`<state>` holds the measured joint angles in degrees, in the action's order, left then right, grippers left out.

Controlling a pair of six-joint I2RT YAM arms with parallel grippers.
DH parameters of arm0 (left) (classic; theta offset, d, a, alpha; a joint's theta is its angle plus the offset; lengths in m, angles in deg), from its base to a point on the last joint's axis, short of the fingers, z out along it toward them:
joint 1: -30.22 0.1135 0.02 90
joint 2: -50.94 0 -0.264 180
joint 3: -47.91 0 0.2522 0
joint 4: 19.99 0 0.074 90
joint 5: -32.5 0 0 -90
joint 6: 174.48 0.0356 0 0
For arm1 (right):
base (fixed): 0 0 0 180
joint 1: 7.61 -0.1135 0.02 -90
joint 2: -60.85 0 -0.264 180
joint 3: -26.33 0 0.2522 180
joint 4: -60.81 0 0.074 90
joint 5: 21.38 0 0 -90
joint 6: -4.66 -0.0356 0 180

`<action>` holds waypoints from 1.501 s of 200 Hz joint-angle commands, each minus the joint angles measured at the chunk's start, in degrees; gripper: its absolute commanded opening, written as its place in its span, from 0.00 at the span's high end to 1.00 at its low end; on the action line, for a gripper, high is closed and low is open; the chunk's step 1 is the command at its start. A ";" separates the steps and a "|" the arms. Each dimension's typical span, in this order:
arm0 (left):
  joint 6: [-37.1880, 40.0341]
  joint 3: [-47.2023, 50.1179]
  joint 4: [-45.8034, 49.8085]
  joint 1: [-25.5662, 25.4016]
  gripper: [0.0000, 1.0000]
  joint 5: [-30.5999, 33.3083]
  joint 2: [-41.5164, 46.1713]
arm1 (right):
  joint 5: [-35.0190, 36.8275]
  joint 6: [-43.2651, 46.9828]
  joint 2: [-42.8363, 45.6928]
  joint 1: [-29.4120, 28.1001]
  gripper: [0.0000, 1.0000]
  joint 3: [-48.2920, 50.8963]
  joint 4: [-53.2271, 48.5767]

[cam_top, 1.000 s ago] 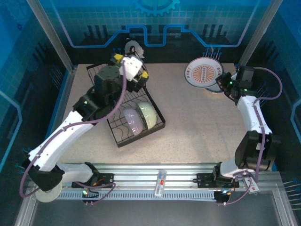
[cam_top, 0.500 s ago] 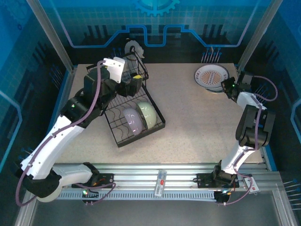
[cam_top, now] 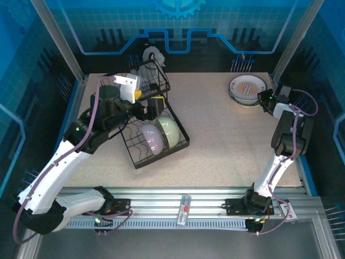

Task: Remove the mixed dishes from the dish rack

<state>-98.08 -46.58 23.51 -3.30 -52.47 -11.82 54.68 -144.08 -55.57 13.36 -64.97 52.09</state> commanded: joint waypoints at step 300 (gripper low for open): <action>-5.97 2.51 -2.23 0.52 0.01 0.75 0.79 | -5.01 1.25 -6.63 1.57 0.69 -0.86 1.63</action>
<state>-102.59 -45.27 21.94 -3.25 -52.40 -12.41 50.88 -144.10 -61.27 14.32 -66.50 55.19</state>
